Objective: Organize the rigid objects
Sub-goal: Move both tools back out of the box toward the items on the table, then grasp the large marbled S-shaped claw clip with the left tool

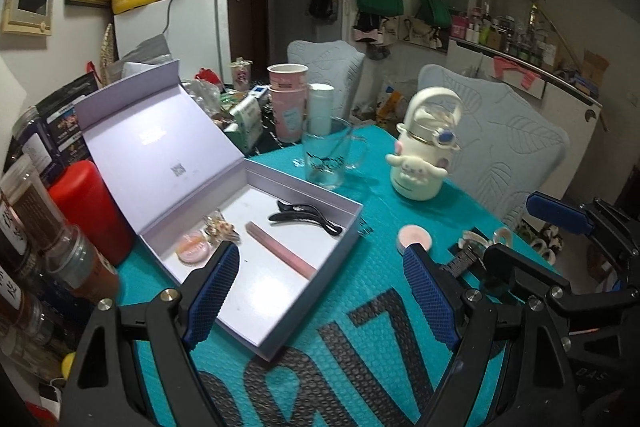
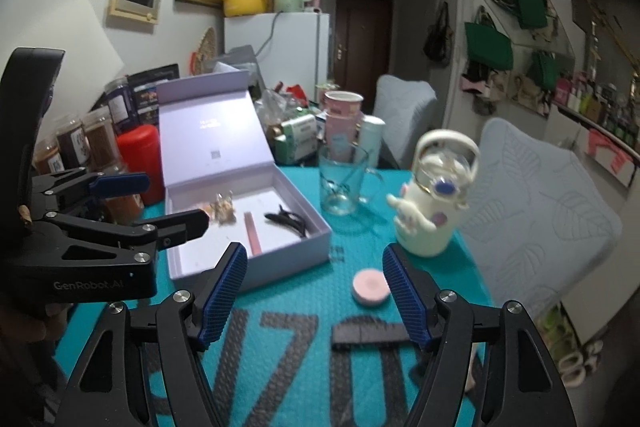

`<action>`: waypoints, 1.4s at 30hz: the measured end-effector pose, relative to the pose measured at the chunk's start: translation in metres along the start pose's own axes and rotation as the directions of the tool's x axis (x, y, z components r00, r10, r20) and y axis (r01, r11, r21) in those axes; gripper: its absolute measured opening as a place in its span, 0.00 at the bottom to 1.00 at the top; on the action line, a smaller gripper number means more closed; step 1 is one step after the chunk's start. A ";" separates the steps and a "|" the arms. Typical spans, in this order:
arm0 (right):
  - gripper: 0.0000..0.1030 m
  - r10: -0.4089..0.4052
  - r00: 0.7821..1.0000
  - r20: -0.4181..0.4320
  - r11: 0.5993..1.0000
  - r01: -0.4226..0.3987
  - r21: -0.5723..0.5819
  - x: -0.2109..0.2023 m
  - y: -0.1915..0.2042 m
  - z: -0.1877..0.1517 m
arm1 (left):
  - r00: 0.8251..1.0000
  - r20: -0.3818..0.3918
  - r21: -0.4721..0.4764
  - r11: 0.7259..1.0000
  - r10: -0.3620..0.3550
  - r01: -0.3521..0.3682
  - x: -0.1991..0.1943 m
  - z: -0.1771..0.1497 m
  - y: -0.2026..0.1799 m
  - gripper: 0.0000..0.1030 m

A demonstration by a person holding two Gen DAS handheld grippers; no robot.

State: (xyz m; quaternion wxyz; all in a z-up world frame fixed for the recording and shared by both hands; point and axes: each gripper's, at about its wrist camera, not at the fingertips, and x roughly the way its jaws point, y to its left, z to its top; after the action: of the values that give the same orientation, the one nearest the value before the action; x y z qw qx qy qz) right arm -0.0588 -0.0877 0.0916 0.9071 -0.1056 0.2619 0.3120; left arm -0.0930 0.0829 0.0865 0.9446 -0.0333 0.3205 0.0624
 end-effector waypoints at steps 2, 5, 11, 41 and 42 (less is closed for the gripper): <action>0.69 -0.011 1.000 -0.007 1.000 0.011 0.014 -0.002 -0.004 -0.005 | 1.000 -0.011 -0.001 1.000 -0.016 0.016 0.003 -0.005 -0.004 0.82; 0.69 -0.029 0.999 -0.013 0.999 0.029 0.032 -0.007 -0.010 -0.015 | 0.999 -0.026 0.003 0.999 -0.035 0.035 0.007 -0.011 -0.012 0.82; 0.69 -0.061 0.997 -0.040 0.996 0.063 0.062 -0.010 -0.021 -0.036 | 0.995 -0.076 0.010 0.997 -0.072 0.072 0.019 -0.024 -0.027 0.82; 0.69 -0.158 0.972 -0.176 0.930 0.206 0.305 -0.002 -0.120 -0.105 | 0.938 -0.266 0.039 0.970 -0.221 0.240 0.121 -0.032 -0.096 0.82; 0.69 -0.155 0.972 -0.178 0.929 0.205 0.309 0.000 -0.121 -0.105 | 0.938 -0.269 0.039 0.970 -0.220 0.239 0.124 -0.031 -0.097 0.82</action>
State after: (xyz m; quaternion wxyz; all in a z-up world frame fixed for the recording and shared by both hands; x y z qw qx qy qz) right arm -0.0268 -0.2201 0.0066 0.9146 -0.0016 0.3663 0.1711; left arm -0.0003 -0.0044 -0.0112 0.8952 -0.0448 0.4386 -0.0647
